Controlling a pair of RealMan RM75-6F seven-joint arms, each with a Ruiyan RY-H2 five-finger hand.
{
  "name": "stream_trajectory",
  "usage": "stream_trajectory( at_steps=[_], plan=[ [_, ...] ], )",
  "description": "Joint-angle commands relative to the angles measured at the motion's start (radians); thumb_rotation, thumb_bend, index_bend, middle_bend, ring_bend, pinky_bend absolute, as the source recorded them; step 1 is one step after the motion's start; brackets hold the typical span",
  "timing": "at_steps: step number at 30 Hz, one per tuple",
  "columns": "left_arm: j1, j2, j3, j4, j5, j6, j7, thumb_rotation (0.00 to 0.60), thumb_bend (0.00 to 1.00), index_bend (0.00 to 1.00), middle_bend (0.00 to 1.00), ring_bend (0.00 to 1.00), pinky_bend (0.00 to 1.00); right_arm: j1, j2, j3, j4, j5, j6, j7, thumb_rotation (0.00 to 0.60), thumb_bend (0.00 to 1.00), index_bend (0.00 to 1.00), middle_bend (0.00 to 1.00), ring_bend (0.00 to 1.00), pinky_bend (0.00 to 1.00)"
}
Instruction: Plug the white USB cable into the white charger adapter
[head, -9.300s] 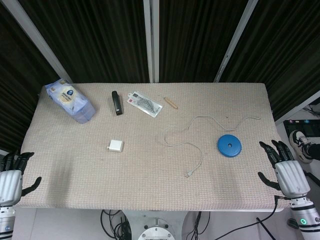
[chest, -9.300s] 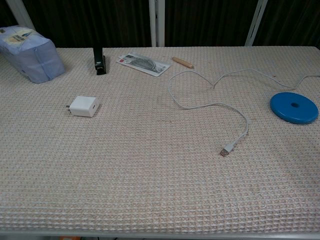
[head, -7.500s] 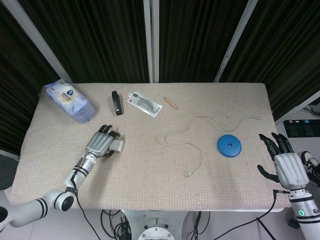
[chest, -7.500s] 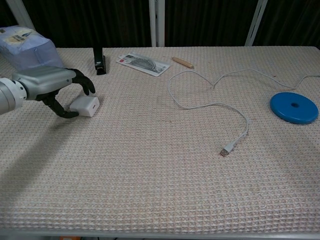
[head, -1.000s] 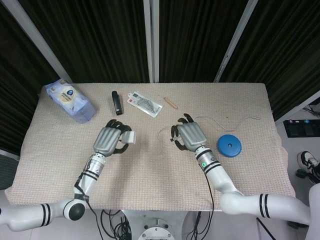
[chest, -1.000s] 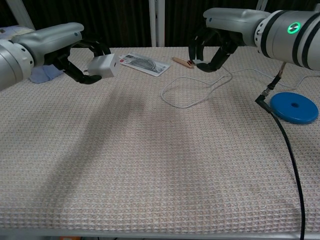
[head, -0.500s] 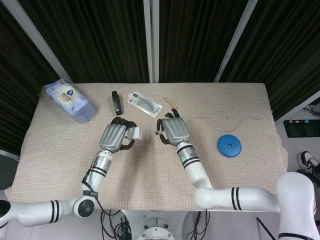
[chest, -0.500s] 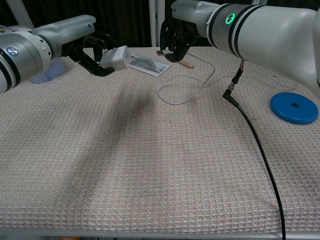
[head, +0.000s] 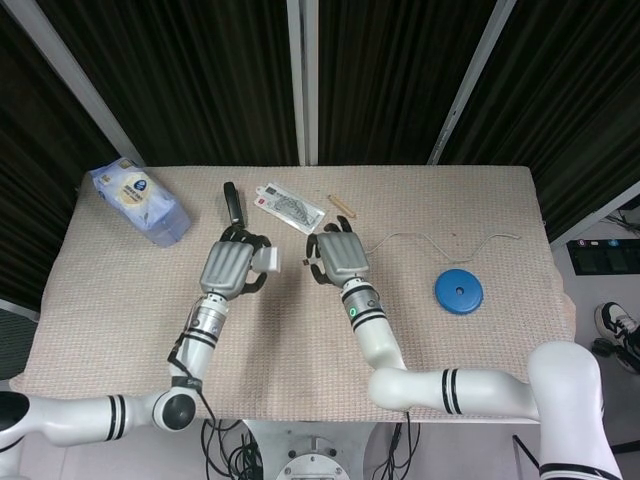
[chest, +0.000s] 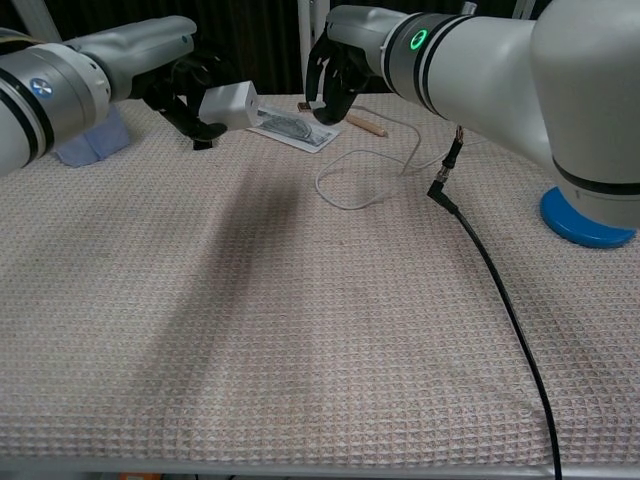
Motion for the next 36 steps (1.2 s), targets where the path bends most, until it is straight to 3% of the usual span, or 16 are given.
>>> stream_trajectory(
  at_steps=[1, 20, 36],
  plan=[
    [-0.015, -0.001, -0.001, -0.008, -0.02, 0.024, 0.04, 0.6, 0.4, 0.43, 0.42, 0.2, 0.15, 0.01, -0.011, 0.008, 0.014, 0.01, 0.005, 0.0, 0.6, 0.33, 0.6, 0.47, 0.18, 0.0],
    [-0.066, -0.036, 0.015, -0.01, -0.041, 0.102, 0.169, 0.6, 0.4, 0.43, 0.42, 0.2, 0.15, 0.057, -0.07, 0.067, 0.081, 0.074, 0.017, 0.025, 0.6, 0.33, 0.6, 0.47, 0.19, 0.0],
    [-0.099, -0.057, 0.003, -0.017, -0.074, 0.13, 0.231, 0.6, 0.4, 0.43, 0.42, 0.2, 0.15, 0.076, -0.099, 0.087, 0.11, 0.08, 0.018, 0.043, 0.6, 0.33, 0.6, 0.48, 0.19, 0.0]
  ],
)
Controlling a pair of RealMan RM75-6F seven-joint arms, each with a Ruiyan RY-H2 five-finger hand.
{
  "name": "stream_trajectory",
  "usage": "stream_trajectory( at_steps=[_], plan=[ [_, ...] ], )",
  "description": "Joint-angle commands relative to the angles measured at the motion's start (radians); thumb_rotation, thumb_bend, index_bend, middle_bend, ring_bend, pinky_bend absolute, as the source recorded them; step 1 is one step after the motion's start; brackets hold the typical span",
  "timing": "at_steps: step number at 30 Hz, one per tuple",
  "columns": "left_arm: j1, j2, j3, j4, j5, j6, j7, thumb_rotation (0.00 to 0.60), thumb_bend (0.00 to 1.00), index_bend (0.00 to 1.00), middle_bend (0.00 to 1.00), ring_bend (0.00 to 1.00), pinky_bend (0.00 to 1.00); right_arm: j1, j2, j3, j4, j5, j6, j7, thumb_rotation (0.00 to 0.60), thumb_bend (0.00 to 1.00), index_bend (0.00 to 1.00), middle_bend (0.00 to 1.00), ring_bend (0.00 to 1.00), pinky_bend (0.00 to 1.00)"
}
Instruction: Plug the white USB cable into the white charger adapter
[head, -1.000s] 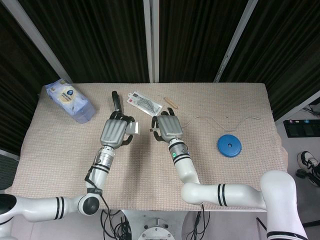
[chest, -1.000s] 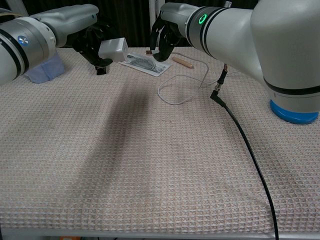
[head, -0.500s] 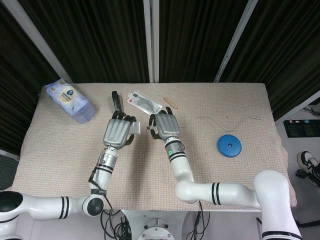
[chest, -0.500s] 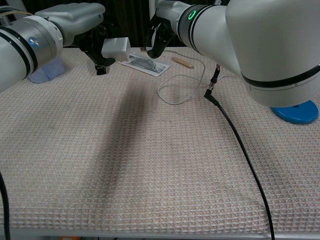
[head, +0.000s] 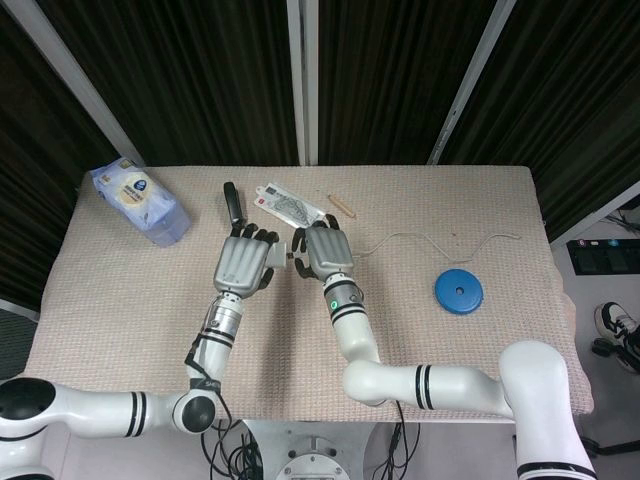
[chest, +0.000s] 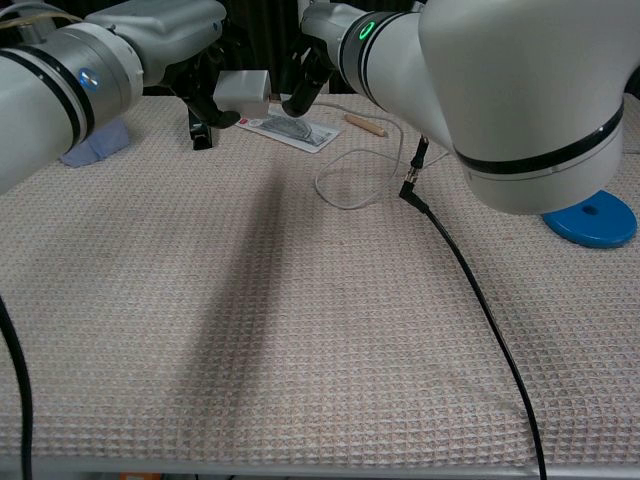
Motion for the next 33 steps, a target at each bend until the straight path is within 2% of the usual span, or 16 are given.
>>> stream_trajectory(
  at_steps=[1, 33],
  plan=[
    [-0.002, -0.001, 0.002, 0.002, -0.006, 0.004, 0.006, 0.6, 0.4, 0.43, 0.42, 0.2, 0.15, -0.001, 0.0, 0.002, -0.001, 0.0, 0.0, 0.004, 0.6, 0.33, 0.6, 0.48, 0.19, 0.0],
    [-0.041, -0.012, -0.013, 0.013, -0.085, -0.002, 0.042, 0.6, 0.4, 0.43, 0.42, 0.21, 0.15, 0.018, -0.041, 0.007, 0.047, -0.004, 0.002, 0.002, 0.6, 0.33, 0.6, 0.48, 0.2, 0.0]
  ],
)
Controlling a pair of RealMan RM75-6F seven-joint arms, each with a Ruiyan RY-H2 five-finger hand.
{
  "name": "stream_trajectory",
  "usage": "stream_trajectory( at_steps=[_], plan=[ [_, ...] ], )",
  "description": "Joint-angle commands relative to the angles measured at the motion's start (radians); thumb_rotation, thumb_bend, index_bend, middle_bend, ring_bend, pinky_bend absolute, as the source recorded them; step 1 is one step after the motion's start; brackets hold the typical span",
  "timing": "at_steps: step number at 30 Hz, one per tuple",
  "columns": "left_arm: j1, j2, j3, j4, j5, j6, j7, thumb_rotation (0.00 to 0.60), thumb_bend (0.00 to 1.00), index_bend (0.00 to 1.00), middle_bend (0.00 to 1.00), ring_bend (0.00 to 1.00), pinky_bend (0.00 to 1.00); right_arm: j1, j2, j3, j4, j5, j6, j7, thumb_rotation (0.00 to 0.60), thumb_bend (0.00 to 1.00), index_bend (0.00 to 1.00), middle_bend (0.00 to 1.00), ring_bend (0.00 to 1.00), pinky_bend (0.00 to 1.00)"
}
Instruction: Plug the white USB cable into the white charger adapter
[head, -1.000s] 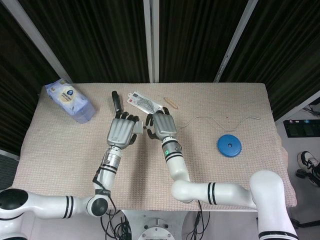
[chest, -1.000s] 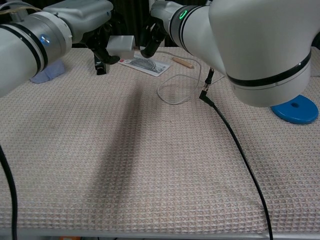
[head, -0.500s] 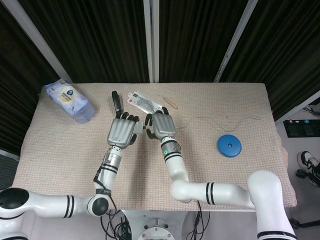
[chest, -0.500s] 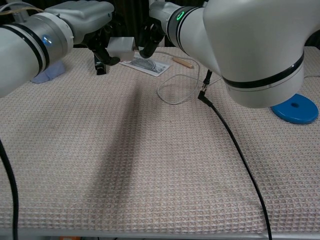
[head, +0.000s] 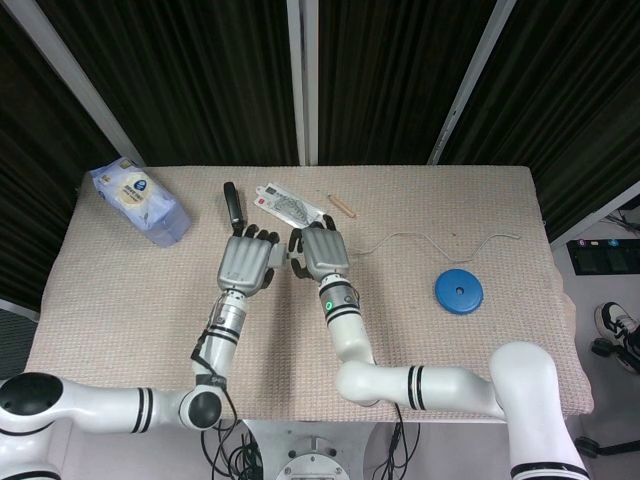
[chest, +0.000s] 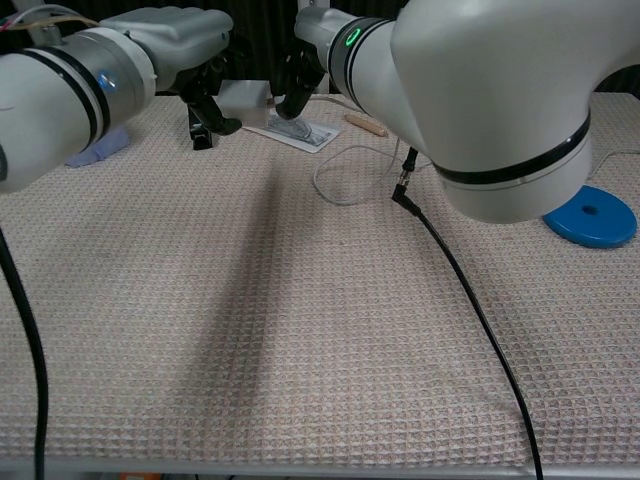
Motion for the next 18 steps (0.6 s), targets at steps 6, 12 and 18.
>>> stream_trajectory(
  at_steps=[6, 12, 18],
  plan=[
    [-0.007, -0.007, -0.005, 0.01, -0.009, -0.004, -0.012, 0.6, 0.4, 0.43, 0.42, 0.21, 0.15, -0.003, -0.012, 0.005, 0.017, -0.005, -0.008, 0.016, 0.6, 0.33, 0.6, 0.48, 0.2, 0.0],
    [-0.015, -0.017, -0.009, 0.027, -0.02, -0.004, -0.013, 0.6, 0.4, 0.43, 0.42, 0.22, 0.15, -0.004, -0.02, 0.016, 0.023, 0.001, -0.015, 0.025, 0.6, 0.33, 0.6, 0.47, 0.2, 0.0],
    [-0.02, -0.018, -0.015, 0.032, -0.024, -0.007, -0.023, 0.6, 0.4, 0.43, 0.42, 0.22, 0.16, -0.001, -0.03, 0.018, 0.039, -0.002, -0.017, 0.028, 0.6, 0.33, 0.6, 0.47, 0.2, 0.0]
  ],
)
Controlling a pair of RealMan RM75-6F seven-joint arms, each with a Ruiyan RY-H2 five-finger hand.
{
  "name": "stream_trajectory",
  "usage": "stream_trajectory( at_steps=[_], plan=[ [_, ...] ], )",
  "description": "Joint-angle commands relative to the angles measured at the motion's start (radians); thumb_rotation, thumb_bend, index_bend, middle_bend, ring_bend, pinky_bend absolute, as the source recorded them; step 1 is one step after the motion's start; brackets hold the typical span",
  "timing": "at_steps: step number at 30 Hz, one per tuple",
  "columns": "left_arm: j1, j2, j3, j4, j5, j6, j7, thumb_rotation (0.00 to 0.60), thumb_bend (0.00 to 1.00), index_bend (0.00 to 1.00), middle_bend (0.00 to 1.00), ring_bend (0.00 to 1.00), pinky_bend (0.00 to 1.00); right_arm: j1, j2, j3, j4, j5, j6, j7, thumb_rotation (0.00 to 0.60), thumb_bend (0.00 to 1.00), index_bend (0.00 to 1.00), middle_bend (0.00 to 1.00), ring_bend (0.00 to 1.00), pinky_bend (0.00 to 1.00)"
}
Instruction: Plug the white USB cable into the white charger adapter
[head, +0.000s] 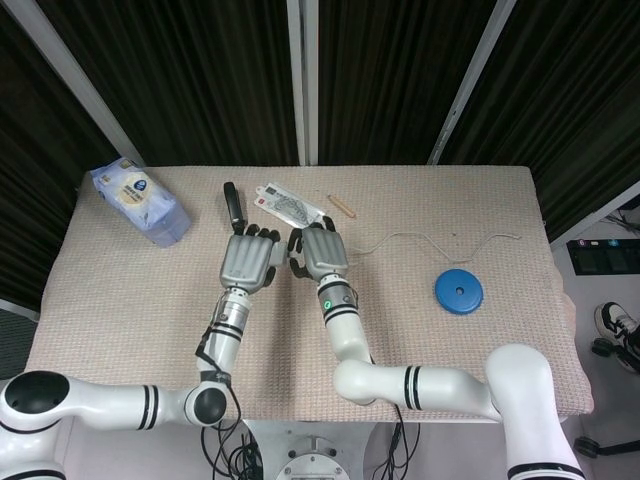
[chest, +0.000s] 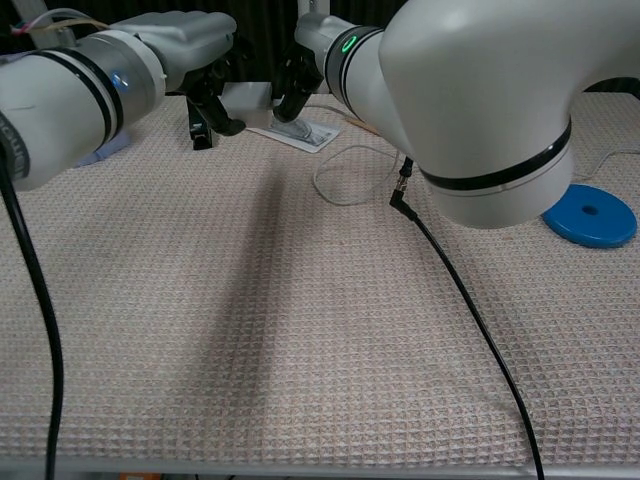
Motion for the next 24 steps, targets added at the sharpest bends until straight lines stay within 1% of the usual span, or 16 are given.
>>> stream_trajectory(
  at_steps=[1, 24],
  plan=[
    [-0.002, 0.0, 0.0, 0.0, 0.001, 0.0, -0.002, 0.6, 0.4, 0.43, 0.42, 0.22, 0.16, 0.001, -0.004, 0.002, 0.006, -0.001, -0.002, 0.002, 0.6, 0.33, 0.6, 0.47, 0.2, 0.0],
    [-0.018, -0.008, 0.003, -0.003, -0.009, -0.007, -0.012, 0.6, 0.4, 0.43, 0.42, 0.22, 0.16, 0.006, -0.032, 0.009, 0.036, -0.02, -0.017, 0.02, 0.6, 0.33, 0.59, 0.47, 0.2, 0.0]
  ],
)
